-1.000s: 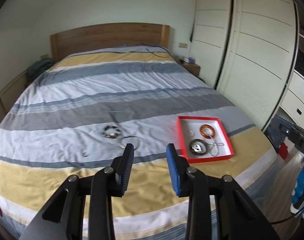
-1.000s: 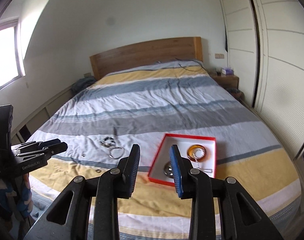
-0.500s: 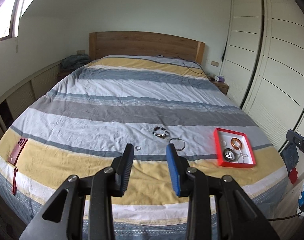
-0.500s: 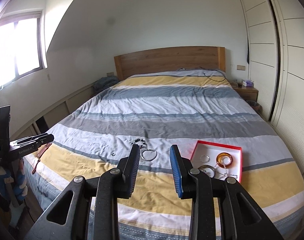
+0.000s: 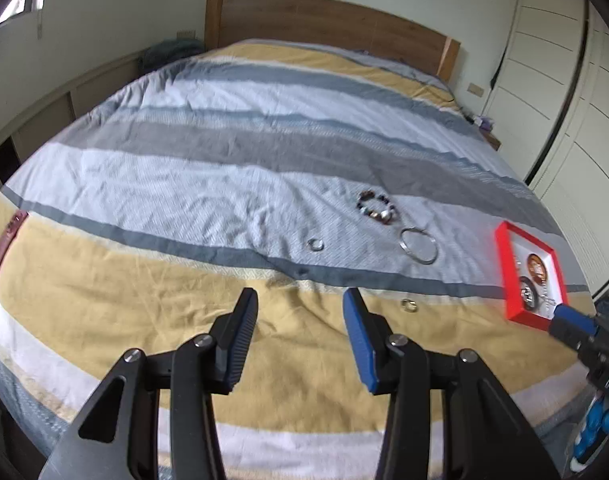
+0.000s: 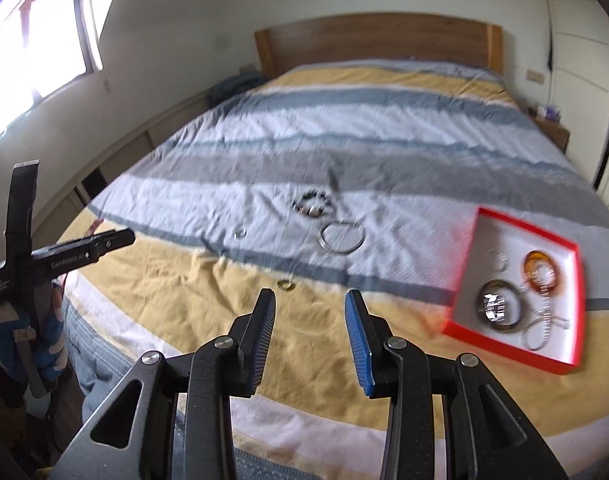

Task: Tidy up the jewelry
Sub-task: 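Grasp a small silver ring with the left tool while the right tool grasps a gold ring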

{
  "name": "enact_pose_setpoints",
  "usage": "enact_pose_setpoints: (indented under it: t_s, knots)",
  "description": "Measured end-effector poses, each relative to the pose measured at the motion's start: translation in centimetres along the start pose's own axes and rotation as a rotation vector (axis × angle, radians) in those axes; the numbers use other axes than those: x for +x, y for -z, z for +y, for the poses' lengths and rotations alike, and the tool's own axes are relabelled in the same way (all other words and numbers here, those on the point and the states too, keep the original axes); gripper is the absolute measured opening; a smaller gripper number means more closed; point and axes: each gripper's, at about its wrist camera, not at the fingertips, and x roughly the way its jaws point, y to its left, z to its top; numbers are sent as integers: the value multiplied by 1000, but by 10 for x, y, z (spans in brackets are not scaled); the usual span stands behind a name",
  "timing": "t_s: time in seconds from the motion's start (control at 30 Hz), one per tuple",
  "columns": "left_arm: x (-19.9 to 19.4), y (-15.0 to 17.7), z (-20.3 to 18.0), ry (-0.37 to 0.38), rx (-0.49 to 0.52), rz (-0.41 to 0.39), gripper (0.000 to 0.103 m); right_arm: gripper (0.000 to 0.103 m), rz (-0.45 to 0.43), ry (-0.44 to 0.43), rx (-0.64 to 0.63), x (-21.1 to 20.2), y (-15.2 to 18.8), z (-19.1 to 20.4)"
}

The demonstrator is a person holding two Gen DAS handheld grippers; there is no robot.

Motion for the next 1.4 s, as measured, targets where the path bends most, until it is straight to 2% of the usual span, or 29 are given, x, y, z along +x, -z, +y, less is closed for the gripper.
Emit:
enact_pose_setpoints:
  t_s: [0.17, 0.37, 0.63, 0.77, 0.9, 0.93, 1.0, 1.03, 1.23, 1.4]
  knots:
    - [57, -3, 2, 4, -24, 58, 42, 36, 95, -79, -43, 70, 6, 9]
    - [115, -11, -5, 18, 2, 122, 42, 36, 169, -143, -46, 137, 4, 13]
    - [164, -22, -9, 17, 6, 148, 42, 36, 229, -172, -52, 195, 4, 13]
    - [177, -27, -12, 17, 13, 138, 42, 36, 225, -177, -59, 205, 6, 13]
    - [185, -31, -16, 12, 19, 128, 40, 31, 217, -178, -70, 208, 7, 12]
    - [187, -32, -16, 10, 21, 126, 38, 27, 215, -177, -72, 209, 7, 12]
    - [189, -32, -18, 9, 31, 127, 23, 20, 214, -177, -70, 209, 7, 11]
    - [190, -31, -19, 9, 37, 129, 19, 20, 215, -180, -68, 210, 6, 10]
    - [182, -31, -23, -1, 37, 126, 19, 20, 210, -184, -75, 209, 4, 11]
    - [159, -33, -33, 4, 53, 110, 19, 20, 183, -190, -75, 190, 0, 11]
